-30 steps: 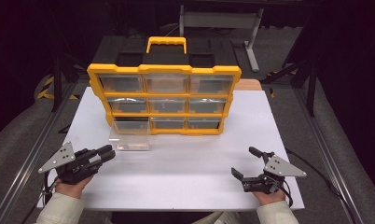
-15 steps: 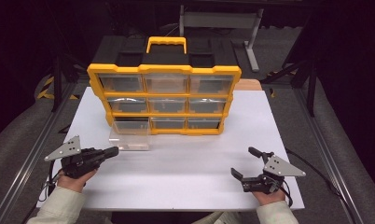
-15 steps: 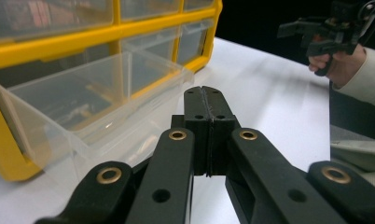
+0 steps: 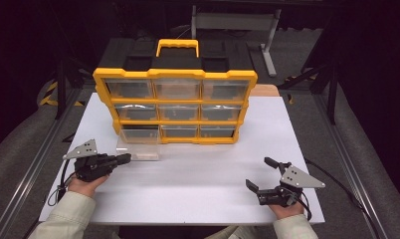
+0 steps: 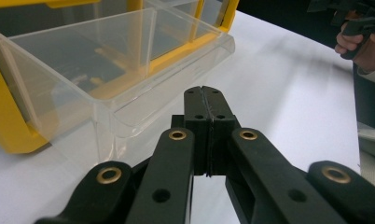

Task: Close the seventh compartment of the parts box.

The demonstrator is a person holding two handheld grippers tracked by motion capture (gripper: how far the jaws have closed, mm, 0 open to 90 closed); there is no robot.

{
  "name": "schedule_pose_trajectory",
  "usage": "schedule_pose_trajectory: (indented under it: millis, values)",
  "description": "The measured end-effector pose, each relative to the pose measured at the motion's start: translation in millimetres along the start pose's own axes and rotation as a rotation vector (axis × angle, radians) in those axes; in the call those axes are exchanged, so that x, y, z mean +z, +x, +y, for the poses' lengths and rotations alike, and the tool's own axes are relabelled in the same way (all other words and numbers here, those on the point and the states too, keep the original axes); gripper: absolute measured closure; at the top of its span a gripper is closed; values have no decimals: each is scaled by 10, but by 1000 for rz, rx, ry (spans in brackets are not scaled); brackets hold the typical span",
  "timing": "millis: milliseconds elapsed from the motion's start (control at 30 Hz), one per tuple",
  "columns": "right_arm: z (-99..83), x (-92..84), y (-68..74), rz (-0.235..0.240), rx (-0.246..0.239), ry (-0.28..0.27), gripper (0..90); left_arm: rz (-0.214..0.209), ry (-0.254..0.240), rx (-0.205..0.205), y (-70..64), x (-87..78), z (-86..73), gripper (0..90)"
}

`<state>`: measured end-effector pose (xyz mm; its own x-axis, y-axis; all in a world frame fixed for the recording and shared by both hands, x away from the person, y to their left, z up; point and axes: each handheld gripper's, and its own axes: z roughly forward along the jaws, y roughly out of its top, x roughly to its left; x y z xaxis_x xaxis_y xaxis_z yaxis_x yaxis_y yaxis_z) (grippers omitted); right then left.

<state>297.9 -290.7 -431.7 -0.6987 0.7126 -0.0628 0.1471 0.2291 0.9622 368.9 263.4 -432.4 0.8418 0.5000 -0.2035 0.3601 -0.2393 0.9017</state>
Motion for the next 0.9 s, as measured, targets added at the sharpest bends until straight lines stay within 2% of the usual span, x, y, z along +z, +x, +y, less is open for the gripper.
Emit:
schedule_pose_trajectory:
  millis: [367, 467, 900]
  values:
    - [-8, 8, -1, 1, 7, 5, 34, -12, 33, -6, 39, 126, -20, 894]
    - [-8, 8, -2, 2, 6, 7, 34, -20, 38, 4, 48, 167, -20, 894]
    - [-13, 13, -4, 6, 9, 7, 34, -20, 37, -20, 97, 235, -34, 894]
